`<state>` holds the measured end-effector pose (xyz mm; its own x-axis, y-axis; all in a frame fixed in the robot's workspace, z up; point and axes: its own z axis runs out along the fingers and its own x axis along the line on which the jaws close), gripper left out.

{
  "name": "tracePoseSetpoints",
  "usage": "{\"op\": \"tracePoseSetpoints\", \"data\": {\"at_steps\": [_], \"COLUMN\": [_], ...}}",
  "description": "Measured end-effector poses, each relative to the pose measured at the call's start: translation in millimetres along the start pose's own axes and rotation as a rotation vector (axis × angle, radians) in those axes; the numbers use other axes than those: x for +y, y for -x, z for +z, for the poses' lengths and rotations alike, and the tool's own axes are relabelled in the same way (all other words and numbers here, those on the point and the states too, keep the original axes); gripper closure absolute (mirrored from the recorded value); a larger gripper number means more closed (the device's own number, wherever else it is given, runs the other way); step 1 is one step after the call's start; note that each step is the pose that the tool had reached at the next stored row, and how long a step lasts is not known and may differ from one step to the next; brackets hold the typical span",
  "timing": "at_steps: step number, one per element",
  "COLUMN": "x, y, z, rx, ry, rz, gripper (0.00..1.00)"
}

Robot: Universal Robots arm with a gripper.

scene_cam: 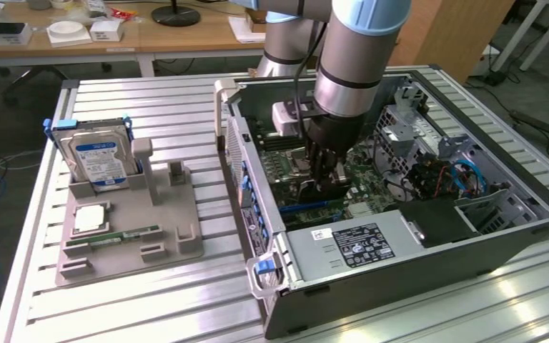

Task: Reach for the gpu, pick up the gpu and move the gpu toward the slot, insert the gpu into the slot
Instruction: 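Insert the gpu into the slot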

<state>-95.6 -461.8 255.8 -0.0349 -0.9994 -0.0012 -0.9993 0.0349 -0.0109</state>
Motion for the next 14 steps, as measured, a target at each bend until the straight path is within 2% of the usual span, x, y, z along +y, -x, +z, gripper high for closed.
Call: {"op": "tracePoseSetpoints", "data": {"at_steps": [14], "x": [0.9], "y": [-0.1], "z": [5.1], "rx": [0.0003], "ry": [0.0011], "rz": [0.0], "gripper": [0.74]}}
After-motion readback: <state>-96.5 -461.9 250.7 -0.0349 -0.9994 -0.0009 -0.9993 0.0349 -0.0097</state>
